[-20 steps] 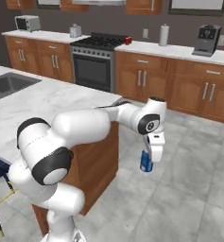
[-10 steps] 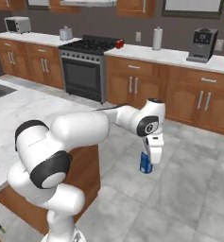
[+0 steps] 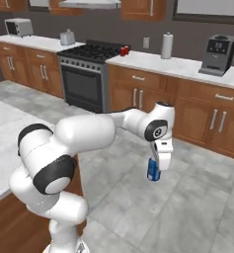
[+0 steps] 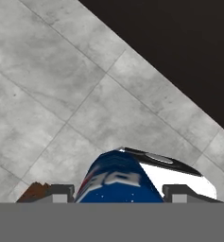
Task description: Four empty soda cans are scattered around the kitchen. Gather all the cans and cluster them next to the stove for recycling.
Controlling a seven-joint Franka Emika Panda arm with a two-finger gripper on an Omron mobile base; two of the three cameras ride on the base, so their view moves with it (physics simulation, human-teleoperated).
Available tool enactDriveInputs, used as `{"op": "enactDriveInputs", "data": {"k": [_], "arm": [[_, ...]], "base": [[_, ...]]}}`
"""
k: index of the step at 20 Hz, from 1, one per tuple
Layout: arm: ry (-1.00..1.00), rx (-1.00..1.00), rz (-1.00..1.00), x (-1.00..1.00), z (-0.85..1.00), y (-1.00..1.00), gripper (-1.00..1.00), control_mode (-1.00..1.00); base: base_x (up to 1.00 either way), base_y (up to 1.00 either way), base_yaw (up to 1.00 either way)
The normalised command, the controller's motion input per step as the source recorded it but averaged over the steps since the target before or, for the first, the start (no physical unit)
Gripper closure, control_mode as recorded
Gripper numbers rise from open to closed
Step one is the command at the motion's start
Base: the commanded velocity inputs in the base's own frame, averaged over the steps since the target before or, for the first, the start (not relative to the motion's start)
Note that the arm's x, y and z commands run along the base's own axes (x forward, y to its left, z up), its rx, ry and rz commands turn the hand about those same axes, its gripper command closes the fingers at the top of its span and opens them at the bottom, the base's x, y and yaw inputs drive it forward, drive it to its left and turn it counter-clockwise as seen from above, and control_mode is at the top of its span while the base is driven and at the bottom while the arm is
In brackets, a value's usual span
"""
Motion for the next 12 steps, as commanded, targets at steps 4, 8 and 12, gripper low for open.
{"op": "enactDriveInputs", "data": {"k": [4, 8, 12], "arm": [[0.0, 0.0, 0.0, 0.0, 0.0, 0.0, 1.0, 1.0], [0.0, 0.0, 0.0, 0.0, 0.0, 0.0, 1.0, 1.0], [0.0, 0.0, 0.0, 0.0, 0.0, 0.0, 1.0, 1.0]], "base": [[0.74, -0.51, 0.18], [0.72, -0.47, 0.21], [0.71, -0.43, 0.23]]}}
